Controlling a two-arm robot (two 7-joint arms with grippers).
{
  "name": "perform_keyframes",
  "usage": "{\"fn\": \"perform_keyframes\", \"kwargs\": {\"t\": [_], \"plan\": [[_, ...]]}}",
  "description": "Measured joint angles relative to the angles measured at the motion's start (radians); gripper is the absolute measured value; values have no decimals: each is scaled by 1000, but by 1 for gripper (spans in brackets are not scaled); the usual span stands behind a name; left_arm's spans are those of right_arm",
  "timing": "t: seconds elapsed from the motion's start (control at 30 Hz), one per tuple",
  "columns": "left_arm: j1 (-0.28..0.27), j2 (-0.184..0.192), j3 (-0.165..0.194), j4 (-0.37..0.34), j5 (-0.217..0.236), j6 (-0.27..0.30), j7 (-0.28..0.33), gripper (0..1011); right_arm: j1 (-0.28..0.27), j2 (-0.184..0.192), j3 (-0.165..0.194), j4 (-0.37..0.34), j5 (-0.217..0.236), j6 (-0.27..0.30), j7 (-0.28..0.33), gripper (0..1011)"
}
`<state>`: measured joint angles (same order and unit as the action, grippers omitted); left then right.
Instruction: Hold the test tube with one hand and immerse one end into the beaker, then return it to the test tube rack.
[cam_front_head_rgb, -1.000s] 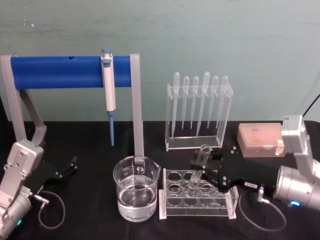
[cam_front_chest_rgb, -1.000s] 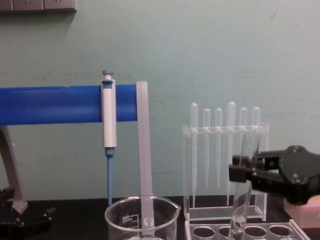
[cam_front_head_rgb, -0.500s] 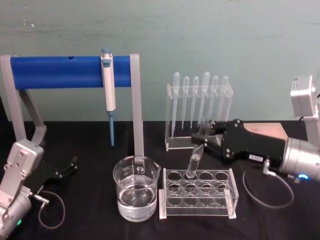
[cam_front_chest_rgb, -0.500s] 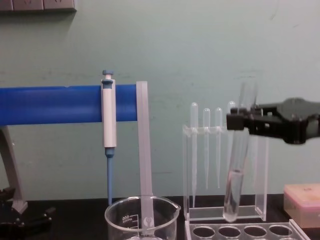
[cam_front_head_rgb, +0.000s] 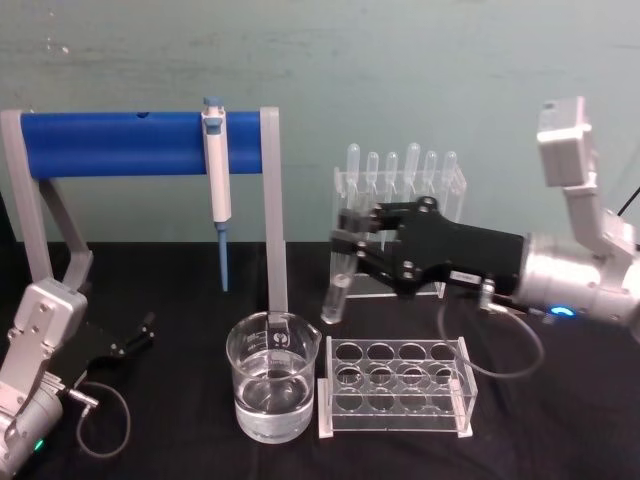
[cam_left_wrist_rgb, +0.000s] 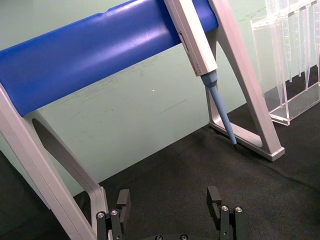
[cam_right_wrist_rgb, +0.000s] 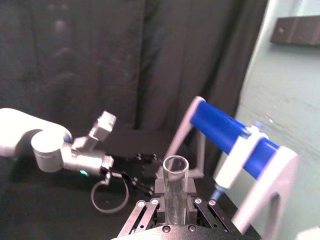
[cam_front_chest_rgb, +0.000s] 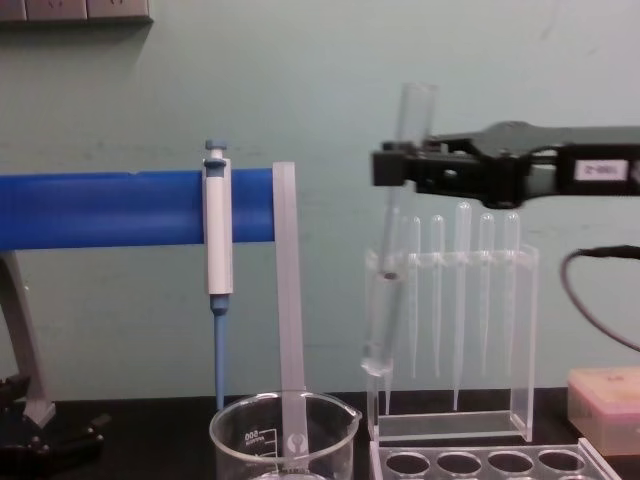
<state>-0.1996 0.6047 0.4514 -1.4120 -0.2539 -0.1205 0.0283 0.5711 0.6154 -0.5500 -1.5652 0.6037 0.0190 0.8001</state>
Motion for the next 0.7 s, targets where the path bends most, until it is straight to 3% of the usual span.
{"fn": "perform_keyframes", "kwargs": {"t": [0.37,0.7], "plan": [[0,0,0,0,0,0,0,1000,70,-78,-80,60,-9,-22,29,224],[0,0,0,0,0,0,0,1000,87,-124,-139,180,-51,-103,68,224]]}}
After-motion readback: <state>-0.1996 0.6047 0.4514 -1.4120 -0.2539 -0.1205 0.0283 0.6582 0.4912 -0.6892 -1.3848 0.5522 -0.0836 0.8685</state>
